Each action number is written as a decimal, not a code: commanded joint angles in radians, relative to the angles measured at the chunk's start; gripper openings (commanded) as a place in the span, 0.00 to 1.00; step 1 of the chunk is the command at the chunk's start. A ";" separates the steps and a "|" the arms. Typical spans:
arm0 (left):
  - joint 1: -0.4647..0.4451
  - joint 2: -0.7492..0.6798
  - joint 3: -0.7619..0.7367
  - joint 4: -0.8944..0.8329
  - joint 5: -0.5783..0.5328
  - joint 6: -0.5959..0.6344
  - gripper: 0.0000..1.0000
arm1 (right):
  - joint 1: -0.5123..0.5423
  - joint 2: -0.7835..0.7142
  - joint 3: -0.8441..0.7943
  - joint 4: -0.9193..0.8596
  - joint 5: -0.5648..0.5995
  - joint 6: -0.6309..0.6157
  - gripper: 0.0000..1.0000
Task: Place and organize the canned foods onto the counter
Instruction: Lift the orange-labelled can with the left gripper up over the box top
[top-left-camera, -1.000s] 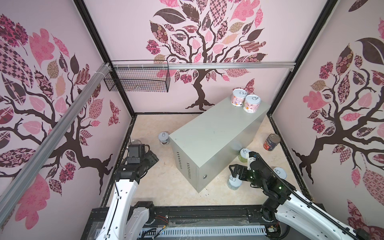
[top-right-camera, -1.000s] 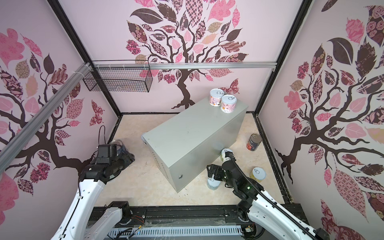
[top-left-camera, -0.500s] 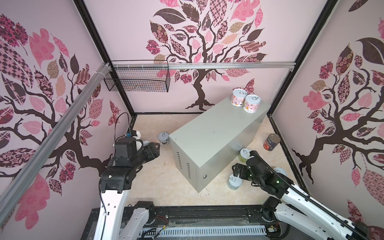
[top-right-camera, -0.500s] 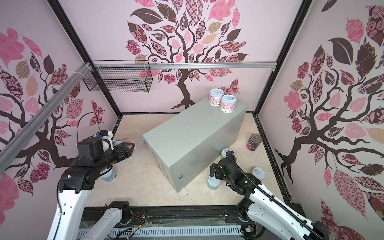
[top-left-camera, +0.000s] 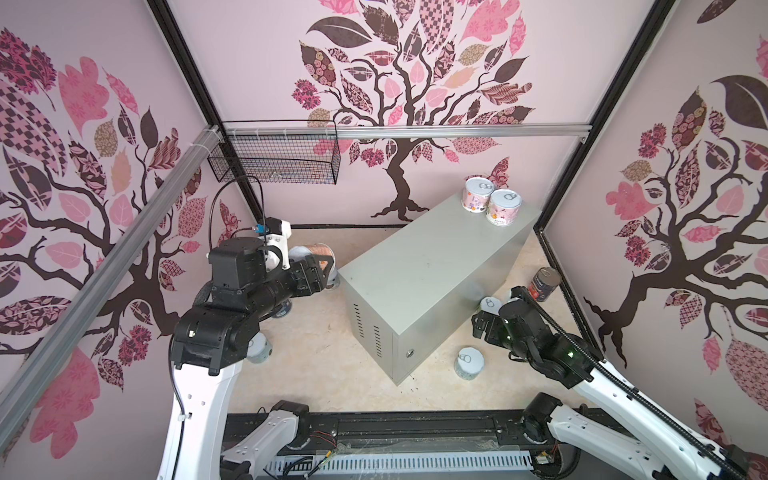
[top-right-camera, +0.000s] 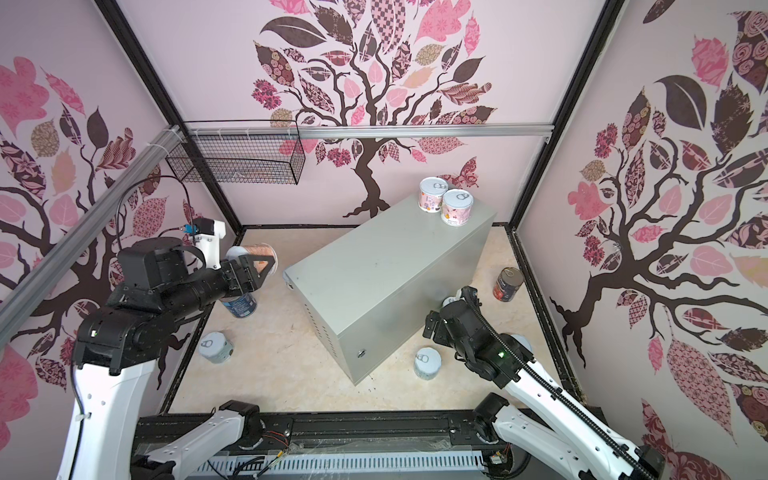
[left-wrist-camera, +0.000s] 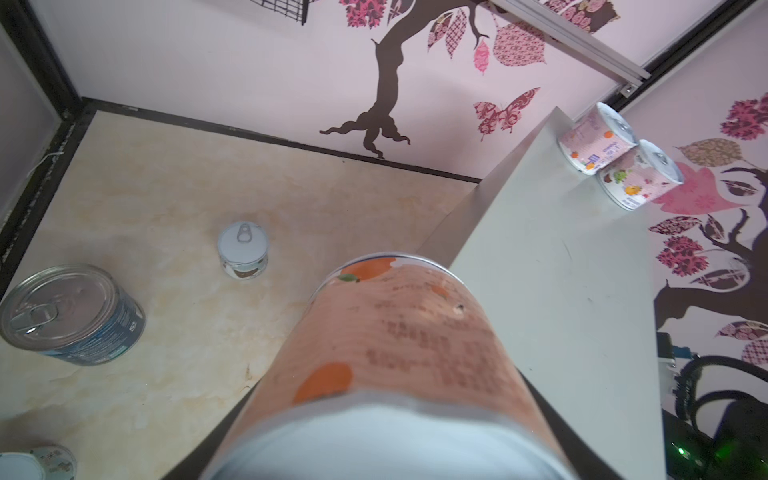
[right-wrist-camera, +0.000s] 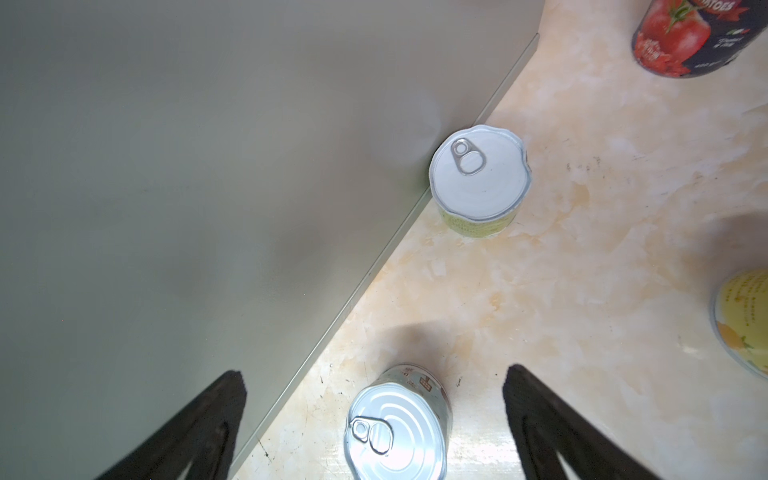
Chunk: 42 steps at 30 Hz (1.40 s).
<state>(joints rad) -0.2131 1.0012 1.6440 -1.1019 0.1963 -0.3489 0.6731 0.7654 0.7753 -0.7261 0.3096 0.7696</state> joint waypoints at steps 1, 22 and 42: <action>-0.011 0.035 0.122 0.023 0.097 0.020 0.59 | 0.007 -0.016 0.035 -0.032 0.014 -0.035 1.00; -0.311 0.464 0.554 -0.216 -0.126 0.113 0.57 | 0.007 -0.090 -0.061 0.138 -0.165 -0.203 1.00; -0.523 0.634 0.688 -0.316 -0.290 0.071 0.59 | 0.008 -0.075 -0.157 0.264 -0.240 -0.293 1.00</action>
<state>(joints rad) -0.7238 1.6348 2.2765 -1.4330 -0.0486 -0.2653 0.6735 0.7055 0.6228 -0.4858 0.0898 0.4927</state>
